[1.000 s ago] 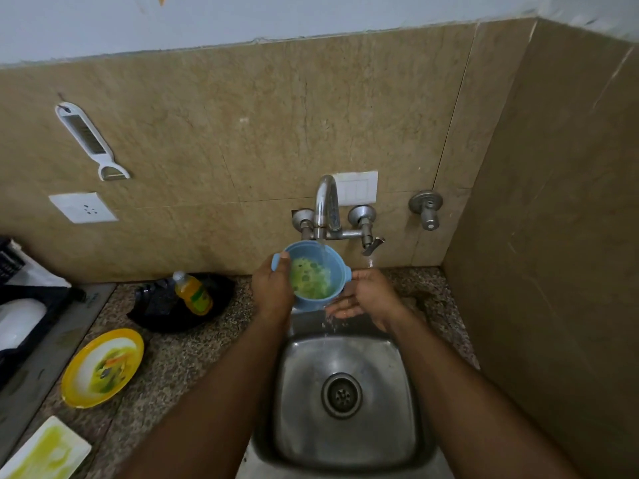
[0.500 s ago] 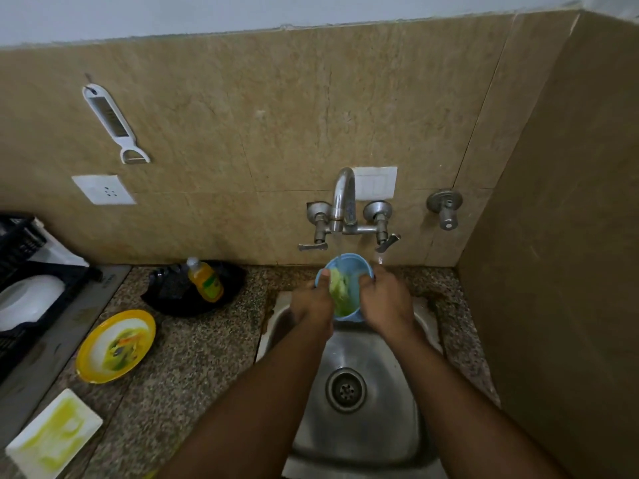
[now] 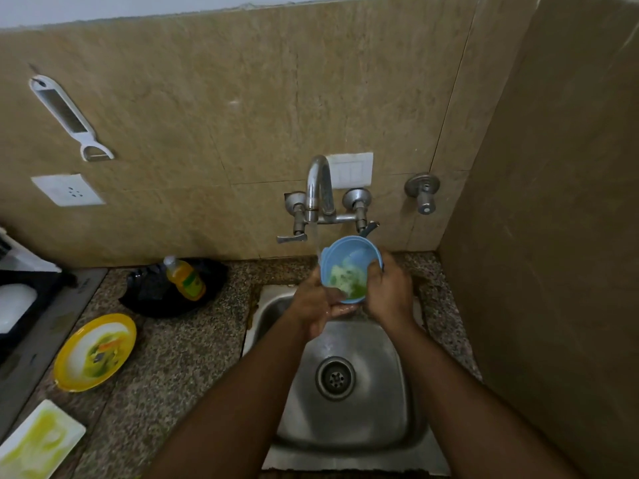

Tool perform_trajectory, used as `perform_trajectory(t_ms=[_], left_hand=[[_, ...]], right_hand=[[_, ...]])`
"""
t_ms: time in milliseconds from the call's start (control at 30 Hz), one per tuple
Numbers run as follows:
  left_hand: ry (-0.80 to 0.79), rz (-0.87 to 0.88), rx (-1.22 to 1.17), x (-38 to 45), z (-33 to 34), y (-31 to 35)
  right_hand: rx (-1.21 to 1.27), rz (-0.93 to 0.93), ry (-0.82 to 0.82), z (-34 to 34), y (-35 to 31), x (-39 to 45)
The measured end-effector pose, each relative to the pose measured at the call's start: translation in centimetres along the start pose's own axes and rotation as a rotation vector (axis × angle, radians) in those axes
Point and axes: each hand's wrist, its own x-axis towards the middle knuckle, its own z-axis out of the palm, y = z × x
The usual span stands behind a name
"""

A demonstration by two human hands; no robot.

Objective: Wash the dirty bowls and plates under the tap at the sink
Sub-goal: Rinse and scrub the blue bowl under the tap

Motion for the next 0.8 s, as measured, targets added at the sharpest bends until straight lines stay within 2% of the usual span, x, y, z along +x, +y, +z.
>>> perform_trajectory(t_ms=[133, 233, 300, 367, 400, 567, 667, 733, 800], left_hand=[[0.029, 0.107, 0.094, -0.2, -1.4, 0.3], [0.060, 0.175, 0.107, -0.6, -2.4, 1.0], [0.158, 0.188, 0.094, -1.1, -3.1, 1.4], [0.322, 0.225, 0.157, -1.3, -3.8, 1.6], [0.389, 0.259, 0.204, -1.3, -4.1, 1.6], [0.639, 0.311, 0.377, -2.2, -4.0, 1.6], [0.737, 0.321, 0.456, -2.7, -3.6, 1.6], [0.816, 0.285, 0.457, -2.8, -3.6, 1.8], [0.860, 0.261, 0.452, -3.0, -4.0, 2.1]], right_hand=[[0.324, 0.088, -0.145, 0.9, -0.3, 0.7], [0.587, 0.262, -0.308, 1.7, -1.1, 0.8], [0.714, 0.398, -0.457, 2.0, -1.7, 0.7], [0.774, 0.486, -0.606, 2.4, -1.8, 0.0], [0.809, 0.502, -0.629, 2.8, -1.7, -0.5], [0.924, 0.585, -0.446, 5.7, -2.5, -3.3], [0.808, 0.598, -0.336, 7.3, -2.9, -3.8], [0.686, 0.513, -0.342, 7.5, -3.4, -3.9], [0.668, 0.507, -0.444, 7.5, -3.5, -3.8]])
